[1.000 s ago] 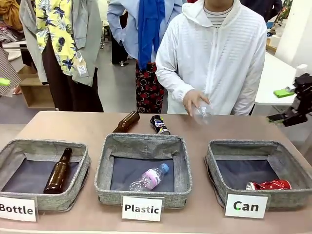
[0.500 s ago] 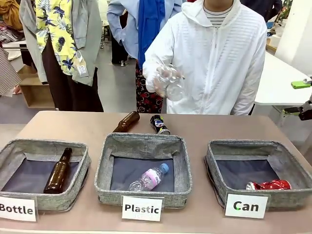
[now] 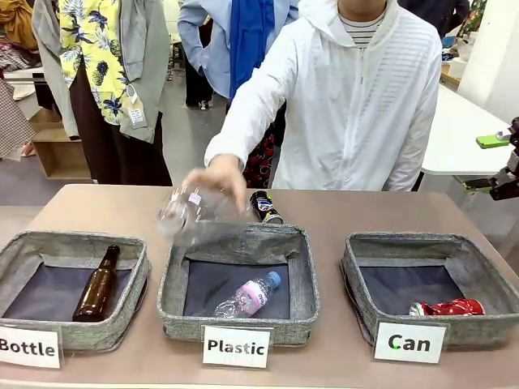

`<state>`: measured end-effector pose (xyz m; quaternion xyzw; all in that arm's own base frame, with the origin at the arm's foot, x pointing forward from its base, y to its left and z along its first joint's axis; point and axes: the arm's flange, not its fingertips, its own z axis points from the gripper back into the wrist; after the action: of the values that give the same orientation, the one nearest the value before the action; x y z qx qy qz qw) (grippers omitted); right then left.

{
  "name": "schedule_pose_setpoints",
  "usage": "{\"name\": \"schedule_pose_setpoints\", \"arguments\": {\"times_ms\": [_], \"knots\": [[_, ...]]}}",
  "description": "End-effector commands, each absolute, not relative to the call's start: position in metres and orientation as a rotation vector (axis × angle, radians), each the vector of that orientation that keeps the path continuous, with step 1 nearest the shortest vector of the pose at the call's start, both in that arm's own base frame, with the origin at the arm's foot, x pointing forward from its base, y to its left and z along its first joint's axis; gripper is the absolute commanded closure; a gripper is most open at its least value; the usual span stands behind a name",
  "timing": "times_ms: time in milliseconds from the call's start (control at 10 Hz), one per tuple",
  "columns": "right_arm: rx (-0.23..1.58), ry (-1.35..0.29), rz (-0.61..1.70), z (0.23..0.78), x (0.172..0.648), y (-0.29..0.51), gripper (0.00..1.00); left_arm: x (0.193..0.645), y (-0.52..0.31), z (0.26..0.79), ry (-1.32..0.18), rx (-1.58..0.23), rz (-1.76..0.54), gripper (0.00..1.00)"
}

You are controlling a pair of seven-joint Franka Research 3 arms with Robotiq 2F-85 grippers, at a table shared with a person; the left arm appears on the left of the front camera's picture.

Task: Sort the can waste into the basket.
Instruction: Pick up the can waste from the table and place it in the right Fabric basket.

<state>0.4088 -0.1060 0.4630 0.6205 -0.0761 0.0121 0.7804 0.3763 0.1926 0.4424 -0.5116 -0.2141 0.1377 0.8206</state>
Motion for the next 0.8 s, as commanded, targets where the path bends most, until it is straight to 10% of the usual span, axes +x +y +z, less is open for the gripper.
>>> {"name": "schedule_pose_setpoints", "arguments": {"times_ms": [0, 300, 500, 700], "knots": [[1.339, -0.159, 0.043, 0.463, 0.406, -0.108, 0.0, 0.374, 0.193, 0.442, -0.447, -1.084, 0.296, 0.0], [1.341, -0.165, 0.026, 0.463, 0.409, -0.106, 0.0, 0.374, 0.193, 0.442, -0.447, -1.084, 0.296, 0.0], [0.449, -0.114, -0.222, 0.49, 0.423, -0.052, 0.0, 0.374, 0.193, 0.442, -0.447, -1.084, 0.296, 0.0], [0.224, -0.127, -0.307, 0.5, 0.452, -0.025, 0.0, 0.374, 0.193, 0.442, -0.447, -1.084, 0.296, 0.0]]}}
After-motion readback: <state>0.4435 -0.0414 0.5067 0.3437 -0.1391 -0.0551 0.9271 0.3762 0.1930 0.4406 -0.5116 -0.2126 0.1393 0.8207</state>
